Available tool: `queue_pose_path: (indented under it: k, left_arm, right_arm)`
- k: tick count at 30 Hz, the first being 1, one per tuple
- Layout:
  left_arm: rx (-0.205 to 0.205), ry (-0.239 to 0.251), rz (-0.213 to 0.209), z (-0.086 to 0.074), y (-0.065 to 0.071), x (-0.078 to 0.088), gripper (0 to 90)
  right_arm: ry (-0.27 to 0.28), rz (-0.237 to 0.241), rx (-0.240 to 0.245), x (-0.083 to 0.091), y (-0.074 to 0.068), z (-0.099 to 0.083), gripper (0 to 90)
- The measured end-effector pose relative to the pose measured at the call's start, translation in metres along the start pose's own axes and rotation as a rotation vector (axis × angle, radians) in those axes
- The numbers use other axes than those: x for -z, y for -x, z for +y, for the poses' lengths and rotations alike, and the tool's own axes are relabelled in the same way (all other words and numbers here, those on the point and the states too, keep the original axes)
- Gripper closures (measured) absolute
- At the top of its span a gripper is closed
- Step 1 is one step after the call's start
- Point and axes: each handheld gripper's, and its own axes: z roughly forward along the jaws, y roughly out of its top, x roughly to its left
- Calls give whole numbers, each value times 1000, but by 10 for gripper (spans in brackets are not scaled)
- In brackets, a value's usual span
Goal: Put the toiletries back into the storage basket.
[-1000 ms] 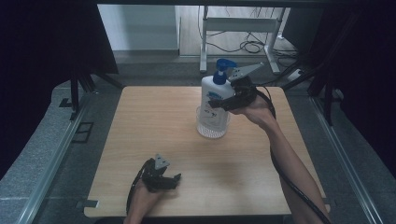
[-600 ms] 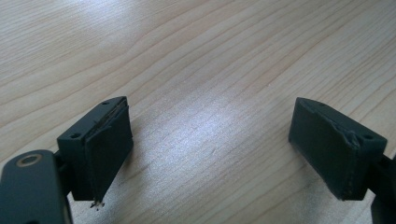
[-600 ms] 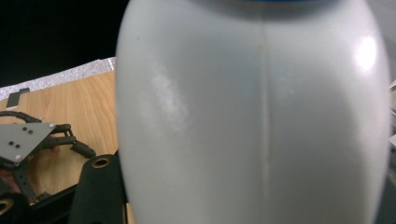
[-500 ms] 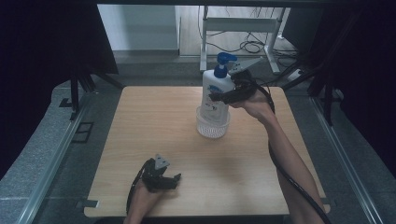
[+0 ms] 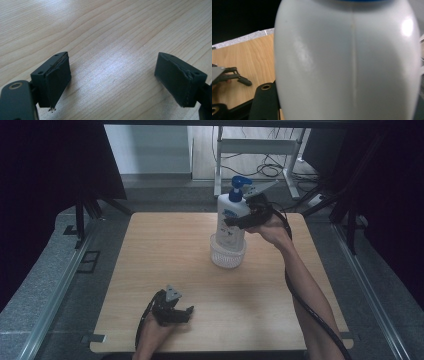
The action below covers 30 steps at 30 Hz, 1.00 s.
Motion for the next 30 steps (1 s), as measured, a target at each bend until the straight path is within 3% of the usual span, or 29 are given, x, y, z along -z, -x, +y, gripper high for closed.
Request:
queue_pose_path:
  k: [30]
  left_arm:
    - [-1,-2,2,0,0,0,131]
  right_arm:
    - [-43,25,26,-34,13,-25,374]
